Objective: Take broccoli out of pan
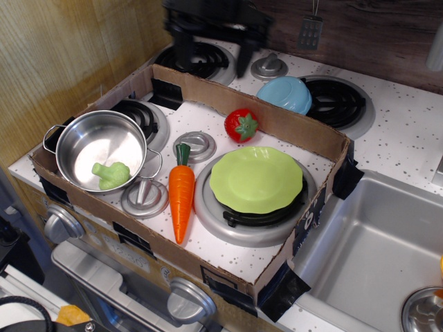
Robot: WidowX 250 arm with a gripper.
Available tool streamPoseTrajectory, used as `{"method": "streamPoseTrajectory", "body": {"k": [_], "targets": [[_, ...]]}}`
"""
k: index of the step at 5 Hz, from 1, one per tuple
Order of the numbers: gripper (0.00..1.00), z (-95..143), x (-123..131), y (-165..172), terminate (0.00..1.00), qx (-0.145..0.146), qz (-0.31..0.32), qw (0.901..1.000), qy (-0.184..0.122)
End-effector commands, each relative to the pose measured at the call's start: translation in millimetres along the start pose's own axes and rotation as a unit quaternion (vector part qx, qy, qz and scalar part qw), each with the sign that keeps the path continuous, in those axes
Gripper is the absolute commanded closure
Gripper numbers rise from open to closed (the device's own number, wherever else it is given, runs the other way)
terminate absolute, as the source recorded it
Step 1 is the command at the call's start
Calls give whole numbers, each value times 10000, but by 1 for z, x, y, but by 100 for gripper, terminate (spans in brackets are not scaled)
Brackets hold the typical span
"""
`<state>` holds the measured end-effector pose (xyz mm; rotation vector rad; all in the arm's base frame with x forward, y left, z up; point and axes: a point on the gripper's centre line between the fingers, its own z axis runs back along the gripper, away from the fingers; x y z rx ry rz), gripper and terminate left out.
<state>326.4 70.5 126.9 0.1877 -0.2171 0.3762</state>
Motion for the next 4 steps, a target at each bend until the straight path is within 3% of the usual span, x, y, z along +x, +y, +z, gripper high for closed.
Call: {"method": "streamPoseTrajectory", "body": {"k": [1,3,4], "targets": [[0,6,-26,46,0,170,677,9974,-169],[0,-11,-51,86,0,150,1268,9917,180],[0,-21,-62,100,0,119,1458,9891,165]]}}
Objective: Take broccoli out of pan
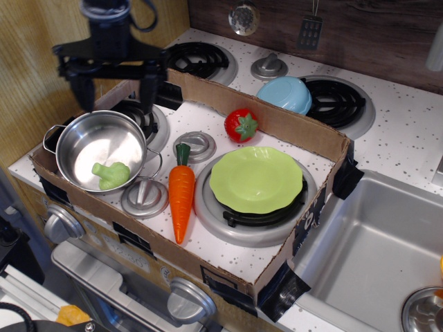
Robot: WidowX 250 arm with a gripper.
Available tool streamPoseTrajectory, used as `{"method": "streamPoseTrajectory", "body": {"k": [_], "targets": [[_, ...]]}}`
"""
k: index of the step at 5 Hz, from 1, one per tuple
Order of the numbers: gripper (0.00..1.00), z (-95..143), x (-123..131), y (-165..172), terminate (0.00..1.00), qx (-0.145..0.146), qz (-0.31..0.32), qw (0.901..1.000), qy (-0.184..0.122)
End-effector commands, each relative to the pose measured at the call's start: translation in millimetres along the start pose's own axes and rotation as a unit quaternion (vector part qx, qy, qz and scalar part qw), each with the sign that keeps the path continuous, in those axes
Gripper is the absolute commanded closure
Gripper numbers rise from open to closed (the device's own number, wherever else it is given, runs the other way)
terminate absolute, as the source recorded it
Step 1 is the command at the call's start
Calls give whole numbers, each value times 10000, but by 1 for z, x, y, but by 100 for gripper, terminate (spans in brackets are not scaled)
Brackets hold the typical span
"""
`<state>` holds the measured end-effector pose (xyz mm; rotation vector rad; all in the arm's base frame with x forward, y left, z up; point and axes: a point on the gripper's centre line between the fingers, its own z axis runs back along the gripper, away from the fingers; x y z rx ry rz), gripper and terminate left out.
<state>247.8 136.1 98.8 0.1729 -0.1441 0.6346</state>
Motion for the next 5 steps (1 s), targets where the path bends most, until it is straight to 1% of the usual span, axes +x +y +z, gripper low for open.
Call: {"method": "streamPoseTrajectory", "body": {"k": [1,2,3,4,5], "targets": [[0,-8,-10,21,0,-143,380,9988,-266],[0,-29,-16,18,0,-331,469,9979,-312],[0,-37,-16,14,0,-425,411,9981,-185],[0,-47,-19,8,0,-537,468,9972,-238],[0,-51,-22,7,0,-576,522,9967,-218]]}}
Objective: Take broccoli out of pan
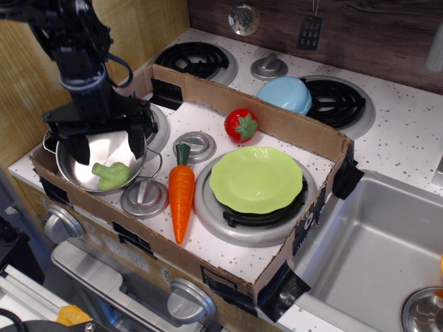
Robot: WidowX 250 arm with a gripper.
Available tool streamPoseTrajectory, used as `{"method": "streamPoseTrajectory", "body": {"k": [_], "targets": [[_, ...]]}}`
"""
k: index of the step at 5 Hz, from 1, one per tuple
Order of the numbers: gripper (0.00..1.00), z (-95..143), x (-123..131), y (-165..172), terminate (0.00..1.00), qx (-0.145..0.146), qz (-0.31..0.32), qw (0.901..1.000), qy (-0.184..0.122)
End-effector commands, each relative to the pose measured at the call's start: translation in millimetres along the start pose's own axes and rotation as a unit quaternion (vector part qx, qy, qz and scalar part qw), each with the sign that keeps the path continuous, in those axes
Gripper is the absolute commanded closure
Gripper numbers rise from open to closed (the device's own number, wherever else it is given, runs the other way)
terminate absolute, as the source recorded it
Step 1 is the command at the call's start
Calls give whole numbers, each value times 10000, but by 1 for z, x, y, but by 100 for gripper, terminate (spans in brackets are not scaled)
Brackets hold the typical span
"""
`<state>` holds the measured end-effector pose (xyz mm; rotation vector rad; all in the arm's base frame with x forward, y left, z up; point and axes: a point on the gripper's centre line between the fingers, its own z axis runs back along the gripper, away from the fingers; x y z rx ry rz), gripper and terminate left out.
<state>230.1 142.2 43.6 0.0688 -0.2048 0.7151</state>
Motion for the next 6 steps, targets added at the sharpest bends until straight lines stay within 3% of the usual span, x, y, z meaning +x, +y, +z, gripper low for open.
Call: {"method": "streamPoseTrajectory", "body": {"k": [1,6], "targets": [[0,0,-2,-1,0,-30,96,9999,-127],[0,-14,-2,8,0,17,144,9999,-64]]}}
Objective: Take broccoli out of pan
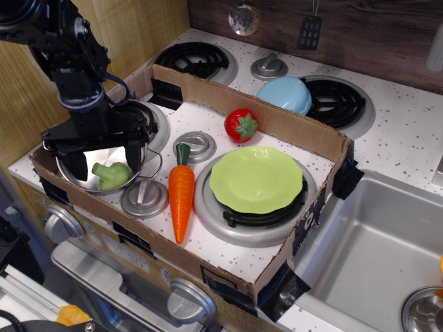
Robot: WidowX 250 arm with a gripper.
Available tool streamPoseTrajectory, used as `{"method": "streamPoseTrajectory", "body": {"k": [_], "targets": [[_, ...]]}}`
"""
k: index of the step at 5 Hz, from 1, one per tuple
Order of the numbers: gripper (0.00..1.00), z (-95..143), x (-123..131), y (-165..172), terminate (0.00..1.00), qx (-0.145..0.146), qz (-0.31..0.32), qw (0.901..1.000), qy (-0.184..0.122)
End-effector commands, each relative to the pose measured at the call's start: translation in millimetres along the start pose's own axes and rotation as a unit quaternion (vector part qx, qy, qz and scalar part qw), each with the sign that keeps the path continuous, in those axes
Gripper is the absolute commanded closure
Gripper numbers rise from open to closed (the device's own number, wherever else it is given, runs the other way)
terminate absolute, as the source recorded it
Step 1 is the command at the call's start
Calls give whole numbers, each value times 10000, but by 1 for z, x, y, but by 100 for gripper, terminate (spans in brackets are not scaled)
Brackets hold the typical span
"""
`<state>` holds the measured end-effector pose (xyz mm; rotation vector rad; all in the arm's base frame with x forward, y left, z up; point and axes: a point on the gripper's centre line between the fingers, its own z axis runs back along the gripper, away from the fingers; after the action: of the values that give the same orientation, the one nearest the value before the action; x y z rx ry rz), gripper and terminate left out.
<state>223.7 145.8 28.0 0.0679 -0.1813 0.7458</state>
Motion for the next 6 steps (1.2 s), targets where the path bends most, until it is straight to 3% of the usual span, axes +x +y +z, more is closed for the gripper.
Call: {"method": "streamPoseTrajectory", "body": {"k": [1,3,5,6], "targets": [[100,0,6,1,0,-2,45,10000,-75],[100,13,14,-1,0,142,-79,9998,-76],[100,77,32,-28,0,543,-104,9982,-241],[100,102,31,-71,0,599,-205,9979,-117]]}}
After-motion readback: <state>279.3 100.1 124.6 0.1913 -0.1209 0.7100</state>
